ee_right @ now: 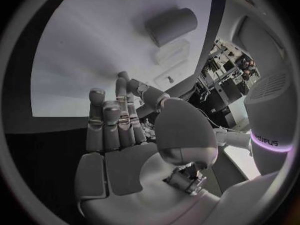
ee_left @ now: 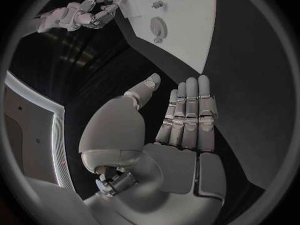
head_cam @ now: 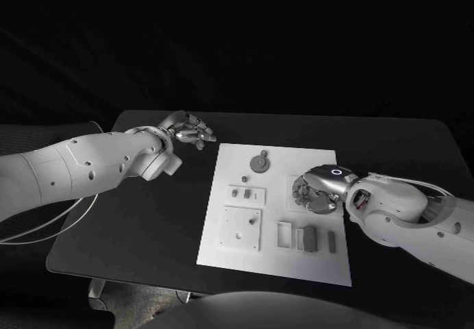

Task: Assemble the parts on the task board

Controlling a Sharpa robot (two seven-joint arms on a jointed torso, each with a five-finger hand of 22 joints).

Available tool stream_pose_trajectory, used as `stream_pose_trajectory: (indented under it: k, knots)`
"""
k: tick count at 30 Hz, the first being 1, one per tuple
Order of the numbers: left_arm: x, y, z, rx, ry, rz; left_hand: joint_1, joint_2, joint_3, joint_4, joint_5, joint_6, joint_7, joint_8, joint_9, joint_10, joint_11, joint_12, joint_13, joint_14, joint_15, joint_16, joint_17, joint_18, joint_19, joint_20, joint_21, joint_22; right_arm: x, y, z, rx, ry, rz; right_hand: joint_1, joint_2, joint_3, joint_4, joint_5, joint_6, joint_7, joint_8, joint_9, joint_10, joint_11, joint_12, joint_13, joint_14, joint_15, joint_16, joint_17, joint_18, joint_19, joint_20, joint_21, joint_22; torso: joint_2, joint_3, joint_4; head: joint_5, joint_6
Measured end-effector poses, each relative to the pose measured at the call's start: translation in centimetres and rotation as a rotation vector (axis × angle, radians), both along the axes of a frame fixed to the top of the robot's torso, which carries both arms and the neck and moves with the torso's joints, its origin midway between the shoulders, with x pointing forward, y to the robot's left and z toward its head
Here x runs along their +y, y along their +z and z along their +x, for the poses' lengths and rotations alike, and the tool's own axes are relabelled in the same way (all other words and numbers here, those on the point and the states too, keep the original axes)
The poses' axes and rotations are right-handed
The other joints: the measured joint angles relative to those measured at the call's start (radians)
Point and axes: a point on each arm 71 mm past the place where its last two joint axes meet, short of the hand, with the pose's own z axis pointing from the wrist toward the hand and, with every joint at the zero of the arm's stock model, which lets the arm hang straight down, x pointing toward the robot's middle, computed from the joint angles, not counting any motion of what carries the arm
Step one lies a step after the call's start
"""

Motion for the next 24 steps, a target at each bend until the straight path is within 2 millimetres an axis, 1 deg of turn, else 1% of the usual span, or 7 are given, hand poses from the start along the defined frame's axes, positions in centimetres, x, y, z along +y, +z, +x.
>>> stream_pose_trajectory:
  k: [5, 7, 14, 16, 24]
  knots:
    - [0.02, -0.01, 0.01, 0.000, 0.001, 0.000, 0.000, 0.000, 0.000, 0.000, 0.000, 0.000, 0.000, 0.000, 0.000, 0.000, 0.000, 0.000, 0.000, 0.000, 0.000, 0.000, 0.001, -0.001, 0.000, 0.000, 0.000, 0.000, -0.01, 0.09, -0.14, 0.008, -0.001, 0.009, 0.002, 0.000, 0.000, 0.000, 0.000, 0.000, 0.000, 0.000, 0.000, 0.002, -0.002, 0.001, 0.001, 0.003, 0.000, 0.000, 0.000, 0.000, 0.003, 0.000, 0.000, 0.000, 0.000, 0.0002, 0.0000, 0.000, 0.000]
    - [0.03, -0.01, 0.01, 0.000, 0.001, 0.000, 0.000, 0.000, 0.000, 0.000, 0.000, 0.000, 0.000, 0.000, 0.000, 0.000, 0.000, 0.000, 0.000, 0.000, 0.000, -0.004, 0.001, 0.001, 0.000, 0.000, 0.000, 0.000, -0.07, 0.10, -0.15, 0.010, -0.002, 0.010, 0.002, 0.000, 0.000, 0.000, 0.000, 0.003, -0.003, 0.000, 0.000, 0.002, -0.002, 0.001, 0.001, 0.004, 0.000, 0.000, 0.000, 0.000, 0.003, 0.000, 0.000, 0.000, 0.000, 0.0002, 0.0000, 0.000, -0.001]
    - [0.06, -0.02, 0.03, 0.000, 0.002, 0.001, 0.000, 0.000, 0.000, 0.000, 0.000, 0.000, 0.000, 0.000, -0.001, 0.000, 0.000, 0.000, 0.000, 0.000, 0.000, -0.004, 0.002, 0.005, 0.000, 0.000, 0.000, 0.001, -0.21, 0.35, -0.17, 0.006, -0.005, 0.018, 0.005, -0.003, 0.003, -0.003, 0.000, 0.004, -0.004, 0.000, 0.000, 0.006, -0.004, -0.003, 0.001, 0.005, 0.002, 0.000, -0.001, 0.000, 0.003, 0.000, 0.000, 0.000, 0.000, 0.0003, -0.0002, 0.000, -0.002]
    - [0.06, -0.03, 0.03, 0.000, 0.002, 0.001, 0.000, 0.000, 0.000, 0.000, 0.000, 0.000, 0.000, 0.000, -0.001, 0.000, 0.000, 0.000, 0.000, 0.000, 0.000, -0.004, 0.002, 0.005, 0.000, 0.000, 0.000, 0.001, -0.26, 0.51, -0.12, 0.003, -0.006, 0.021, 0.005, -0.003, 0.003, -0.003, 0.000, 0.004, -0.004, 0.000, 0.000, 0.009, -0.002, -0.003, 0.001, 0.008, 0.002, 0.000, -0.001, 0.000, 0.004, 0.000, 0.000, 0.000, 0.000, 0.0003, -0.0003, 0.000, -0.003]
    - [0.08, -0.04, 0.05, 0.000, 0.003, 0.002, 0.000, 0.000, 0.000, 0.000, 0.000, 0.000, 0.000, 0.000, -0.001, 0.000, 0.000, 0.000, 0.000, 0.000, 0.000, -0.004, 0.003, 0.006, 0.000, 0.000, 0.000, 0.001, -0.27, 0.90, -0.14, -0.004, -0.005, 0.029, 0.005, -0.003, 0.003, -0.003, 0.000, 0.004, -0.004, 0.000, -0.001, 0.009, -0.002, -0.003, 0.001, 0.007, 0.002, 0.000, -0.001, 0.000, 0.004, 0.000, 0.004, 0.000, 0.000, 0.0004, -0.0004, 0.000, -0.003]
